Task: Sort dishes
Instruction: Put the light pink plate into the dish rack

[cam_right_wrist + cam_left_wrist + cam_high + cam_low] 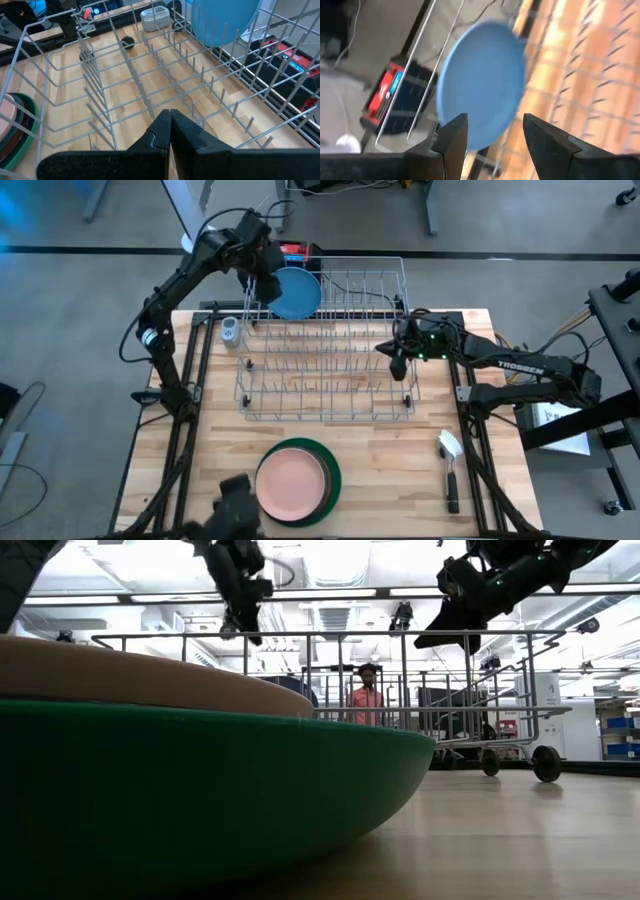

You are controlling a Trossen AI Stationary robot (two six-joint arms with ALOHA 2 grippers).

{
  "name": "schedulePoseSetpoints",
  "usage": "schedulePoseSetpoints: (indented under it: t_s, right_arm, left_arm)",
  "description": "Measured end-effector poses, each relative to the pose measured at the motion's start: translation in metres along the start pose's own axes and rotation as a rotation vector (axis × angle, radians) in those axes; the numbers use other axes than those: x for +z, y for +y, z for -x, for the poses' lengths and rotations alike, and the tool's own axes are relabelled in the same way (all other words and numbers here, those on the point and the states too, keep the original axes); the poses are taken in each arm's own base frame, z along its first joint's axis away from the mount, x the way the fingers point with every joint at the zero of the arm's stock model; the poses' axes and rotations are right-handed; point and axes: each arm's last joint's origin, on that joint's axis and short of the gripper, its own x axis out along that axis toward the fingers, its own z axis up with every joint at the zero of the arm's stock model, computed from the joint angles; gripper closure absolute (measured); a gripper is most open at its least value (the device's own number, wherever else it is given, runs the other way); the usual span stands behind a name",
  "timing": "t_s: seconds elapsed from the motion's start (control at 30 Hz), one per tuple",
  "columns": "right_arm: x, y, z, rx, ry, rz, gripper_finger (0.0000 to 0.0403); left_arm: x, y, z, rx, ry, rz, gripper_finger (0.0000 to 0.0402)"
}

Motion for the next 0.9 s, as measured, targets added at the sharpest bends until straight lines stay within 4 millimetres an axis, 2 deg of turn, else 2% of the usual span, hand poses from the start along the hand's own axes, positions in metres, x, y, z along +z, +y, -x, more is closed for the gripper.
schedulePoseSetpoints:
  t_s: [0.33, 0.47, 0.73, 0.9]
  right_arm:
    - [-0.002, 0.009, 0.003, 0.036, 0.011, 0.046, 0.0403]
    - [-0.011, 0.017, -0.002, 0.078, -0.004, 0.068, 0.0403]
    - [-0.025, 0.037, -0.009, 0.182, -0.08, 0.115, 0.0403]
    - [-0.032, 0.055, -0.009, 0.265, -0.11, 0.158, 0.0403]
  left_arm:
    - [0.027, -0.092, 0.037, -0.147, -0.138, -0.113, 0.0221]
    - [0.033, -0.134, 0.047, -0.169, -0.184, -0.158, 0.0221]
    - [0.039, -0.208, 0.061, -0.148, -0.21, -0.139, 0.0221]
    - [0.035, -0.249, 0.068, -0.1, -0.225, -0.081, 0.0221]
